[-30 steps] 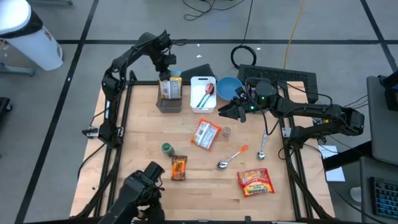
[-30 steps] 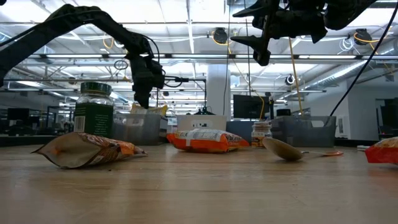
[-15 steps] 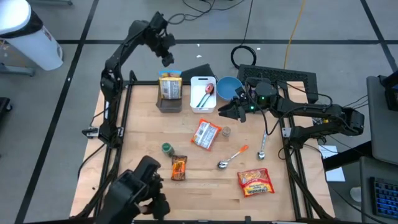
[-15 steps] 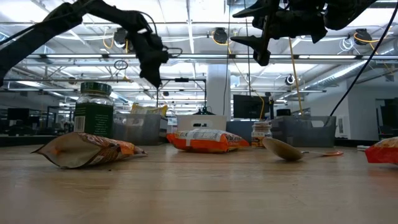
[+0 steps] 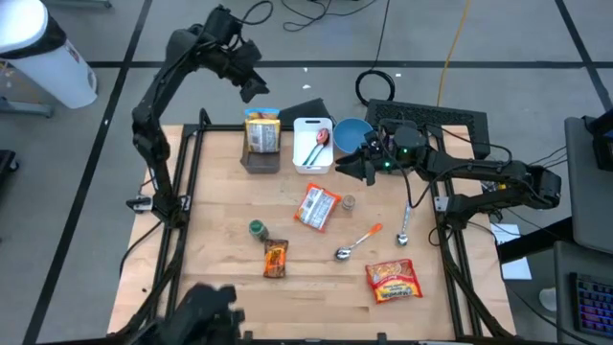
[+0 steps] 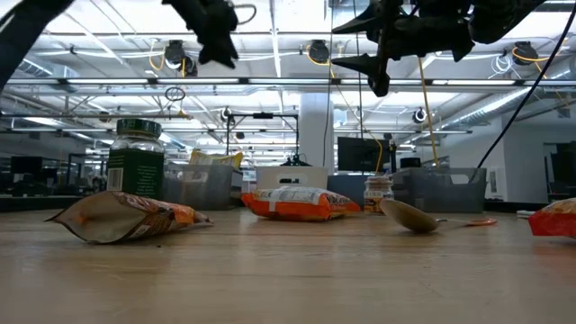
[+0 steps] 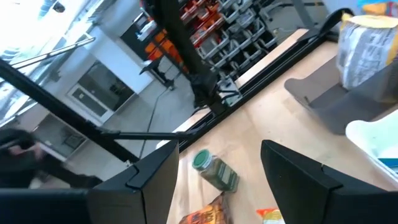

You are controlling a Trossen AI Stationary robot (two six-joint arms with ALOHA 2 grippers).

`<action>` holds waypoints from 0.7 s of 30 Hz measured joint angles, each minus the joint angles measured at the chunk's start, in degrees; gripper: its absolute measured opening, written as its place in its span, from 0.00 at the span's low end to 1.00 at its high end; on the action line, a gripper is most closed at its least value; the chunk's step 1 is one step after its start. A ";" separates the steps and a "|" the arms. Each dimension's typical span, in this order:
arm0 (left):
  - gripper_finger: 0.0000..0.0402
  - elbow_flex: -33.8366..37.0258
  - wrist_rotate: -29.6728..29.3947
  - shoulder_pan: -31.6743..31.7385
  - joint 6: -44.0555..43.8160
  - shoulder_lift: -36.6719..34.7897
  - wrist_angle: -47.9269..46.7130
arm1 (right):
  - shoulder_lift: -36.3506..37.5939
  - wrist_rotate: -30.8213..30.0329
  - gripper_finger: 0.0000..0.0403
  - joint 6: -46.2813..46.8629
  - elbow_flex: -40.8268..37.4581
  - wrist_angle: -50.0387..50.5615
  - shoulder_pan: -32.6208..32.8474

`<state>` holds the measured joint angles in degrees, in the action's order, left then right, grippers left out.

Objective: Pick & Place Food Item
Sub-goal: Put the brown spice bottle into the right black bin

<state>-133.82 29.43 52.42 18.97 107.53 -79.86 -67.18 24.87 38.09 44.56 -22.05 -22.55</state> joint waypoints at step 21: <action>0.42 47.37 5.10 -16.33 -11.75 -30.11 18.61 | 0.00 -7.89 0.55 2.19 0.00 0.04 2.16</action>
<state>-86.45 34.54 36.09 7.22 77.42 -61.25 -67.18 16.99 40.27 44.56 -22.01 -20.39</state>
